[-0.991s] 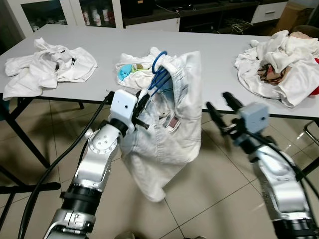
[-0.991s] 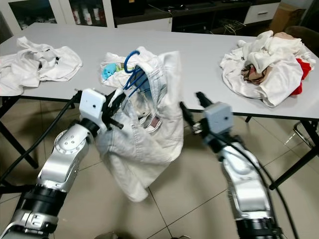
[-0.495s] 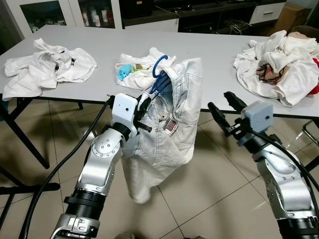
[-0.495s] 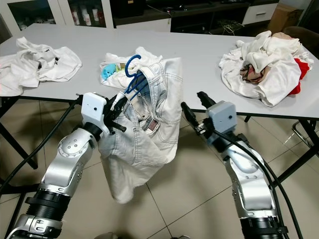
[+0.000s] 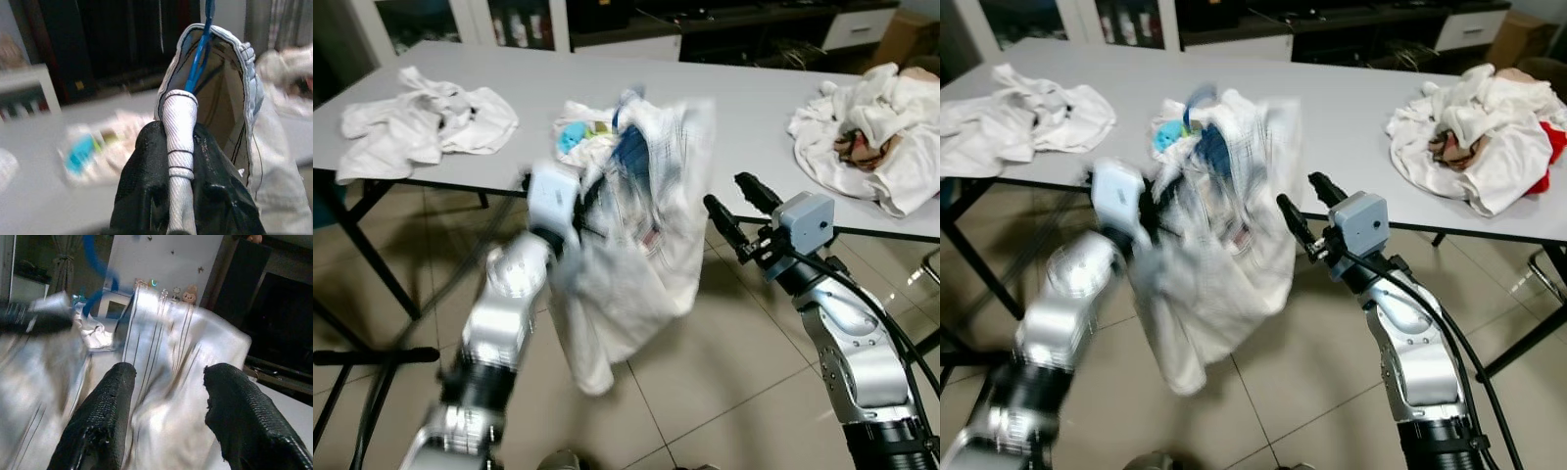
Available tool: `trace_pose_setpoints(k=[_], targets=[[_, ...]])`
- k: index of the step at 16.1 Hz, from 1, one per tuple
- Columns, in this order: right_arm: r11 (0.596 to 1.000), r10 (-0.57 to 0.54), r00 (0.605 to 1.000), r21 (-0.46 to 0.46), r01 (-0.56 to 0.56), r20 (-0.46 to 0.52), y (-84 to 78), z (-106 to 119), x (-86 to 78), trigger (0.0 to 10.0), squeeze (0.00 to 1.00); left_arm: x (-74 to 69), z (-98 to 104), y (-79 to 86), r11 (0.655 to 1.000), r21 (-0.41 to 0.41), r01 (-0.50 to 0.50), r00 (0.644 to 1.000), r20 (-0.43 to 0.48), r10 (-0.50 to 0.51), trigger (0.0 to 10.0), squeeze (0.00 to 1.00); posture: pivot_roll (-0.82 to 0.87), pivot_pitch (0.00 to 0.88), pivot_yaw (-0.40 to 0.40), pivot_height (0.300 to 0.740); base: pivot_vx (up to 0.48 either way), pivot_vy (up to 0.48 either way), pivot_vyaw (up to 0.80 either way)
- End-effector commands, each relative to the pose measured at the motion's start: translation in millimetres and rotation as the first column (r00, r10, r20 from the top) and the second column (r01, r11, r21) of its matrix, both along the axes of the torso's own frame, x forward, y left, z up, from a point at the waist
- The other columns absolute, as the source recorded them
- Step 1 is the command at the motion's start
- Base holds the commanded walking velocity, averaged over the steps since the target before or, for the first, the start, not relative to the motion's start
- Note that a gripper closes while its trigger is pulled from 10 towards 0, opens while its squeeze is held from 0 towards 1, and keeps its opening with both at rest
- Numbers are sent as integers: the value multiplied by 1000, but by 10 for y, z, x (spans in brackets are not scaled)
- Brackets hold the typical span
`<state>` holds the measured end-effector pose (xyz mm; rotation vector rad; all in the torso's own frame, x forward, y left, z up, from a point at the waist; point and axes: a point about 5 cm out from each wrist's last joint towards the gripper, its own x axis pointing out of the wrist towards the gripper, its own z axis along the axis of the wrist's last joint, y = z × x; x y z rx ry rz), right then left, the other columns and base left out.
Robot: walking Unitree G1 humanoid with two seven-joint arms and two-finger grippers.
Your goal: Hang hanger
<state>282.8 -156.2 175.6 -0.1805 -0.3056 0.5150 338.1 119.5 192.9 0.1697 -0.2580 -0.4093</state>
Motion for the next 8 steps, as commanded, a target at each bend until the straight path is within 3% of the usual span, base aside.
trace_pose_setpoints(k=[1, 8], targets=[[1000, 14, 1000, 3, -14, 24, 24, 61, -4, 10000, 0, 35, 324, -9, 1000, -19, 20, 990, 137, -17, 10000, 0, 40, 0, -3, 723, 0, 0, 0], [1000, -8, 1000, 6, 8, 23, -30, 63, -26, 10000, 0, 72, 366, -22, 1000, -22, 23, 990, 140, -20, 10000, 0, 31, 0, 6, 723, 0, 0, 0]])
